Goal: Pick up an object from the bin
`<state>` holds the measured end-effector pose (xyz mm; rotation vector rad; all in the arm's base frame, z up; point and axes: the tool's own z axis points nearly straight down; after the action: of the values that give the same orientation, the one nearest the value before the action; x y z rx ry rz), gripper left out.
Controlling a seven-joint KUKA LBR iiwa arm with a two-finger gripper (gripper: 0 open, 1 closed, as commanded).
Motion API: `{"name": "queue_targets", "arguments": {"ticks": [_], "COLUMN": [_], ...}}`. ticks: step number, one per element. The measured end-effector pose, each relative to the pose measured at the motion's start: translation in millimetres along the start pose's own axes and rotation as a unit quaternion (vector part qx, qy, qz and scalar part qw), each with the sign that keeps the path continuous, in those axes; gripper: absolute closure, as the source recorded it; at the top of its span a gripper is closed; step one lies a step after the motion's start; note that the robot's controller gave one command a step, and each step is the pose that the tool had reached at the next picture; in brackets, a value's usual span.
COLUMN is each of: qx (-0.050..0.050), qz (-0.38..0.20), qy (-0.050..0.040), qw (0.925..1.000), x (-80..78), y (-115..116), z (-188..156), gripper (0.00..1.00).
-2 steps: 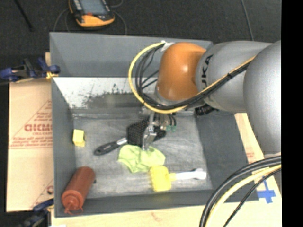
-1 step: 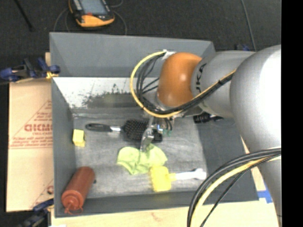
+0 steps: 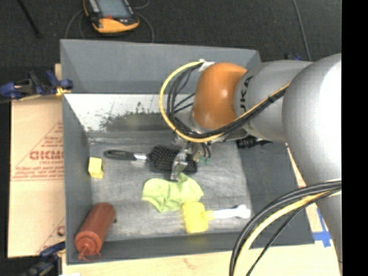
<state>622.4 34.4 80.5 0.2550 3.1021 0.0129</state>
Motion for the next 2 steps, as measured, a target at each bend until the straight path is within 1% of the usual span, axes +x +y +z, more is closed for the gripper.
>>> {"name": "queue_targets", "arguments": {"ticks": [2], "qx": [0.0], "qz": [0.0], "qy": [0.0], "qw": [1.0], "x": [0.0], "y": [0.0], "z": [0.0], "gripper": [1.0]}}
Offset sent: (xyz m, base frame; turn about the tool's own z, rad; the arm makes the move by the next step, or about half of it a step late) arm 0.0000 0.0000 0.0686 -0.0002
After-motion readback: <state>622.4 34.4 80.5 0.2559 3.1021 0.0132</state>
